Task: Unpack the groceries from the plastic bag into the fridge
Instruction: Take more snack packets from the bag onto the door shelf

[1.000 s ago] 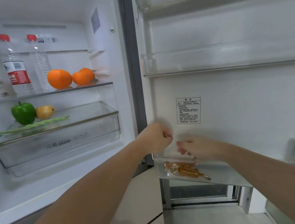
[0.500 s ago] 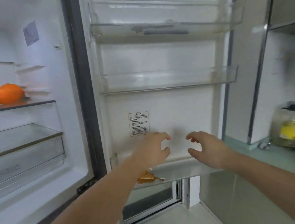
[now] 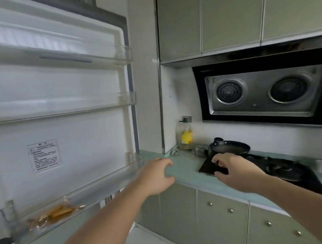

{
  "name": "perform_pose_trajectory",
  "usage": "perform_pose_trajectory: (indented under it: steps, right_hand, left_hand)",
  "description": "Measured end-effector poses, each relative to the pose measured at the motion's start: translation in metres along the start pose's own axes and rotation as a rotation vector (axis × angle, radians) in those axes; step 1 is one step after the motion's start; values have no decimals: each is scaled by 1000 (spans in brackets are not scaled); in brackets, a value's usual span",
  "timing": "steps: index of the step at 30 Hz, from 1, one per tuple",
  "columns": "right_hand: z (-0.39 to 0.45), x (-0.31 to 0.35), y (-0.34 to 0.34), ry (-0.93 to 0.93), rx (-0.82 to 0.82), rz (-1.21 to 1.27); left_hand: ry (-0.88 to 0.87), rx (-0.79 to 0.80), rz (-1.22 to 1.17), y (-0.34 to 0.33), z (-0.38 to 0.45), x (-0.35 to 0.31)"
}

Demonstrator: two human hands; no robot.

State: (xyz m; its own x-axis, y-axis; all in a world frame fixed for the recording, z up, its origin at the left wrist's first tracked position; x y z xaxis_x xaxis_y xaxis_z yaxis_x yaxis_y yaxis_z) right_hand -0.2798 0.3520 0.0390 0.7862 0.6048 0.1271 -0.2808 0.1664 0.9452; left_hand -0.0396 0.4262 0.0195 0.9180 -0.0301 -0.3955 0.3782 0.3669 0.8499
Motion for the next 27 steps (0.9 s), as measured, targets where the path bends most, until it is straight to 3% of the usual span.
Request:
perform_pose_trajectory:
  steps: [9, 17, 22, 27]
  right_hand:
    - [-147, -143, 54, -328, -54, 3]
    - [-311, -246, 92, -762, -75, -11]
    - [-391, -264, 113, -1000, -142, -61]
    - [-436, -237, 126, -1229, -183, -177]
  left_hand:
    - [-254, 149, -97, -94, 16, -186]
    - [-552, 331, -138, -180, -2, -347]
    - [-734, 449, -206, -213, -13, -422]
    - [-920, 567, -269, -234, -29, -464]
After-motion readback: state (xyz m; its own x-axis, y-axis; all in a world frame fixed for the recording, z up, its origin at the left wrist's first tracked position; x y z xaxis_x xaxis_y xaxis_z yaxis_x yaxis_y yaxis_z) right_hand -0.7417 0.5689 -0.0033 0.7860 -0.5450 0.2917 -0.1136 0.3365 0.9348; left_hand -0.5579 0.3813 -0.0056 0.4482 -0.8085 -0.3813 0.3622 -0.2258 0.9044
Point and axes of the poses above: each hand's wrist, its own z-axis towards the middle knuckle, its own y-axis out of the back of the hand, x = y × z, the point moved 1 cm from there along z, towards the middle knuckle, and after that the axes turned 6 degrees about -z, right-handed, at the moved point
